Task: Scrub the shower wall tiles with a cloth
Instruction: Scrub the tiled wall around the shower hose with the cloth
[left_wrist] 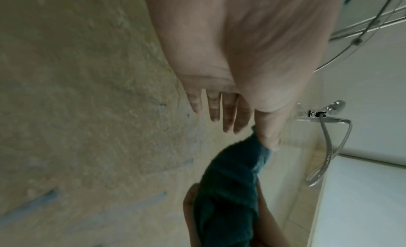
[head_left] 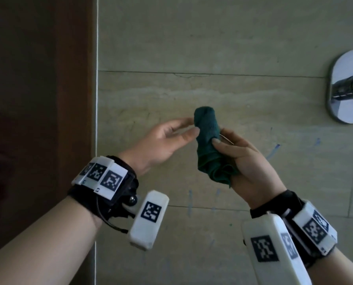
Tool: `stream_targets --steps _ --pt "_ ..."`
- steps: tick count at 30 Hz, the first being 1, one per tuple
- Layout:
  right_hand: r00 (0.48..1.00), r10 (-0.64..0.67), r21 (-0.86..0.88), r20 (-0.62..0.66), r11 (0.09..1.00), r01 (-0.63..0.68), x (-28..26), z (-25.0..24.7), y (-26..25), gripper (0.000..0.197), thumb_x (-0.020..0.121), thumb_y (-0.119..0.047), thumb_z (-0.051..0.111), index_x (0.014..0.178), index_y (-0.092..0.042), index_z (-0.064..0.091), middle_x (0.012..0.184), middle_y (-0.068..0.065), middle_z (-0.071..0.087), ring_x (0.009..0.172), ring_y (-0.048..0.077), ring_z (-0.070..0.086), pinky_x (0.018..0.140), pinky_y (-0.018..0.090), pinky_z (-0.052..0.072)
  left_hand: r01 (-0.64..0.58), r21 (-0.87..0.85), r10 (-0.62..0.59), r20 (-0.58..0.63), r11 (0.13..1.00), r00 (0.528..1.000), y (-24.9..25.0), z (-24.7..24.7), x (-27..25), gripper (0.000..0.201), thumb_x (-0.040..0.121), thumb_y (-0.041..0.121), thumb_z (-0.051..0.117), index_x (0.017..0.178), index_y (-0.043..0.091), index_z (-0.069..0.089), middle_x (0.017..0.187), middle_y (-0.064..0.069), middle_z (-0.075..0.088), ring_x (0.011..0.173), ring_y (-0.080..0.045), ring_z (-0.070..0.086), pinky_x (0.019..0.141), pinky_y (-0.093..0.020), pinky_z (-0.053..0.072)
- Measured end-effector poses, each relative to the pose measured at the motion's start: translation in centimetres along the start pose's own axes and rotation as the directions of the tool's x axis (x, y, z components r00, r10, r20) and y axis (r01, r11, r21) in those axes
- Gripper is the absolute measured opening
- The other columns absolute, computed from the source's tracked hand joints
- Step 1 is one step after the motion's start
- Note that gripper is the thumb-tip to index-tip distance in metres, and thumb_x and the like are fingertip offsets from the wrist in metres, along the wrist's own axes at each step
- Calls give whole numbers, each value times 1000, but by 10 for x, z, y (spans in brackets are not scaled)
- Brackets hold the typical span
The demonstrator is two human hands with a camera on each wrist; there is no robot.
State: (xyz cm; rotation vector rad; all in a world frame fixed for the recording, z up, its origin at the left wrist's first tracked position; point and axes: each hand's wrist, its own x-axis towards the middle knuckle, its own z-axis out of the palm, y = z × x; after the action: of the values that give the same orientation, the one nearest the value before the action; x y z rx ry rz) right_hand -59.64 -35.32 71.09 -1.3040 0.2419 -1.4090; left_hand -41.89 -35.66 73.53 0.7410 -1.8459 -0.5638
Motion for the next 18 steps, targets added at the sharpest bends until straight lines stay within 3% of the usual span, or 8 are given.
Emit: stream_targets --steps 4,8,11,15,18 --pt "998 -55 -66 -6 996 54 -3 5 6 34 72 -3 60 106 -3 60 98 14 68 85 26 66 78 35 56 -56 -94 53 -33 994 998 2 7 -1 36 75 29 66 109 17 66 110 4 71 105 -6 64 95 -22 48" --pt "993 -111 -114 -32 988 107 -5 3 7 31 69 -3 62 100 -2 59 93 13 69 82 24 68 77 32 57 -64 -104 62 -21 992 998 1 4 -1 36 69 23 71 103 18 66 97 4 72 92 -7 68 80 -19 53" --pt "992 -120 -113 -41 987 115 -7 1 8 26 70 -3 61 95 -3 56 90 14 69 78 23 67 72 30 58 -27 -79 31 54 997 998 0 4 -2 40 64 24 72 102 19 63 96 5 70 91 -9 67 79 -22 55" --pt "990 -140 -160 -16 978 136 -11 -2 11 19 69 -2 60 84 -8 50 87 10 67 80 22 63 71 29 54 11 32 -11 4 999 1000 -5 7 2 25 72 13 77 90 16 61 88 -1 66 85 -19 64 82 -34 54" --pt "994 -108 -210 30 971 112 -13 -2 9 22 67 -1 60 80 -9 45 89 11 61 85 23 60 76 31 51 8 46 -7 -1 999 1000 -6 6 3 17 77 7 75 86 15 62 83 1 66 80 -14 65 78 -29 55"
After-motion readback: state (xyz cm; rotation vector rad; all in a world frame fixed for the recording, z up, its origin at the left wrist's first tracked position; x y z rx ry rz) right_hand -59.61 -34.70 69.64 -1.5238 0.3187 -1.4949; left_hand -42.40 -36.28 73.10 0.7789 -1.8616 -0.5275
